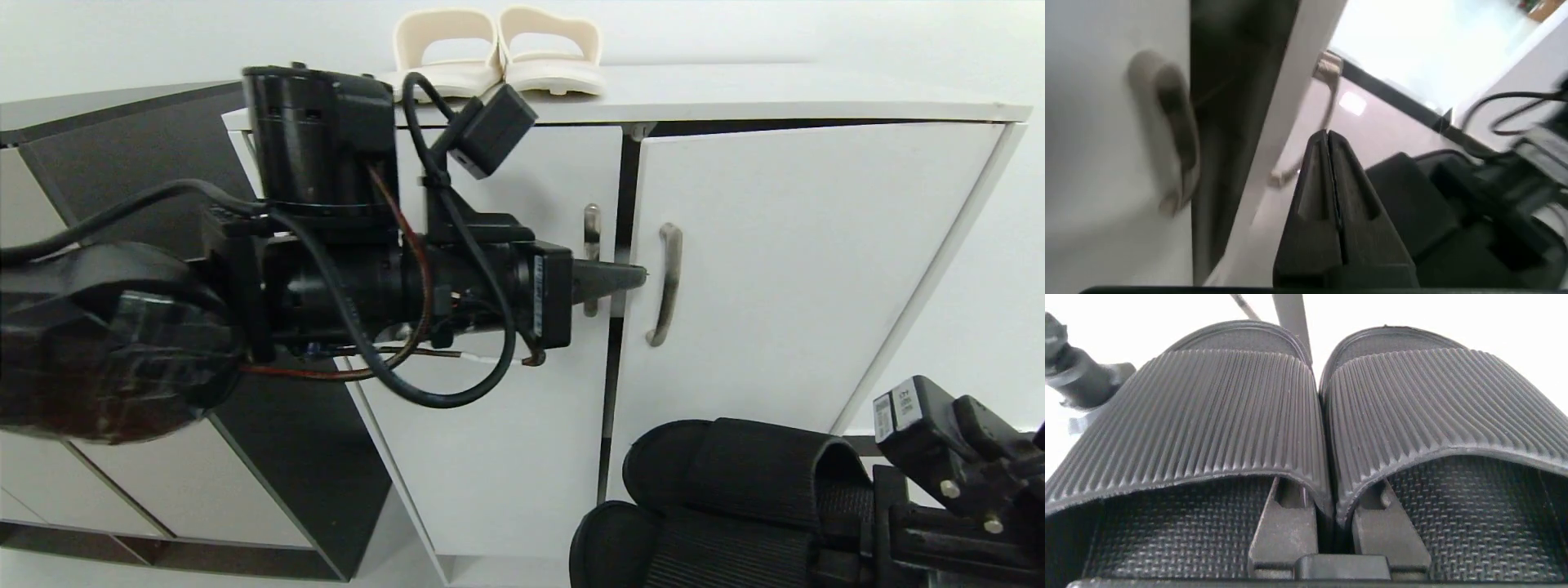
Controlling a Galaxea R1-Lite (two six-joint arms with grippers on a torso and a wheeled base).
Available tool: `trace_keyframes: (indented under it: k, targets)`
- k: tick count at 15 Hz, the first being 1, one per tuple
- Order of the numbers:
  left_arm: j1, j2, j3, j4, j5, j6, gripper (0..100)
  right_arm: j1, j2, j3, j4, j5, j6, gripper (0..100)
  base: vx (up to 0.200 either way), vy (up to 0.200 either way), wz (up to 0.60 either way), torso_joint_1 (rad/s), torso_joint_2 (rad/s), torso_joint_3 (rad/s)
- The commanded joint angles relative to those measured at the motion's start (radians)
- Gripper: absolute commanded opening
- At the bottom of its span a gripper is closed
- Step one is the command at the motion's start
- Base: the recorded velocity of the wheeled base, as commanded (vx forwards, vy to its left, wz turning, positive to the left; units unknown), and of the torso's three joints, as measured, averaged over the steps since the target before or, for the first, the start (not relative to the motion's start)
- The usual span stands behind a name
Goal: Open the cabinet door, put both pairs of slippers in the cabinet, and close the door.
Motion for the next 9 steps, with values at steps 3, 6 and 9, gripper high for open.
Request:
trace_keyframes:
  k: [3,6,9]
  targets:
    - [-0.005,-0.177,0.118,0.000,-0.003,-0.003,0,0.003,-0.013,0.007,0.000,0.023,0.000,0,0.000,0.000,0.00,0.000,0.00,0.000]
    - [0.043,-0.110,0.086,-0.025,-0.003,-0.009,0,0.005,-0.019,0.019,-0.001,0.071,0.000,0,0.000,0.000,0.00,0.000,0.00,0.000]
    - [0.064,-0.014,-0.020,-0.080,0.005,-0.095,0,0.005,-0.019,0.019,-0.001,0.069,0.000,0,0.000,0.000,0.00,0.000,0.00,0.000]
